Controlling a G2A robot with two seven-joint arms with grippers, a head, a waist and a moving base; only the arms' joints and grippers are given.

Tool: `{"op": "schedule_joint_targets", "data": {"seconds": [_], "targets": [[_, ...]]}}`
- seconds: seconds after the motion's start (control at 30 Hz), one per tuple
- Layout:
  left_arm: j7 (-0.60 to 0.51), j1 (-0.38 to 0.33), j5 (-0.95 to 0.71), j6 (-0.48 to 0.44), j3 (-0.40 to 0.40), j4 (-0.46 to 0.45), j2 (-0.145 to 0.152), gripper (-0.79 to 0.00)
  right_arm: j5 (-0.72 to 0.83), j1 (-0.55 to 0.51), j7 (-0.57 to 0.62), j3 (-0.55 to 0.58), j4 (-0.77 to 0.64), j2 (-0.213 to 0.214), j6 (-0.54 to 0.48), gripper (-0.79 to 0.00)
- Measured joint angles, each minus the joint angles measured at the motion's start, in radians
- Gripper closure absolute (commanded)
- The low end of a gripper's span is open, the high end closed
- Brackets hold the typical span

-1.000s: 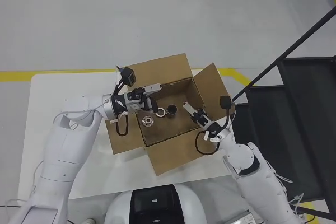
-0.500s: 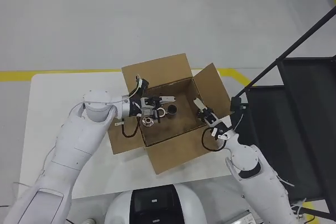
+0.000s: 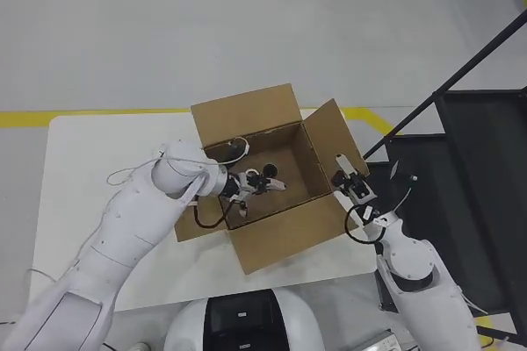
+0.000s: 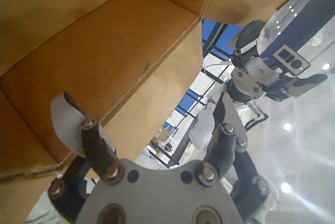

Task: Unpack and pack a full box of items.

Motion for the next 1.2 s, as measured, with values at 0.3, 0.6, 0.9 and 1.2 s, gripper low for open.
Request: {"op": "schedule_joint_targets", "data": {"seconds": [0.3, 0.6, 0.9, 1.2], "targets": [[0.015, 0.107, 0.059, 0.022, -0.073, -0.118, 0.049, -0.785, -0.005, 0.005, 0.014, -0.013, 0.007, -0.003, -0.016, -0.785], [0.007, 0.201, 0.13, 0.084, -0.165, -0.242, 0.1, -0.785, -0.003, -0.008, 0.022, -0.022, -0.006, -0.007, -0.037, -0.785], [0.054, 0.262, 0.161, 0.131, -0.243, -0.316, 0.162, -0.785, -0.006, -0.005, 0.033, -0.044, -0.012, -0.01, -0.044, -0.785], [0.115, 0.291, 0.043, 0.059, -0.327, -0.405, 0.18, -0.785, -0.089, 0.029, 0.096, -0.112, -0.023, -0.012, -0.025, -0.785]]}}
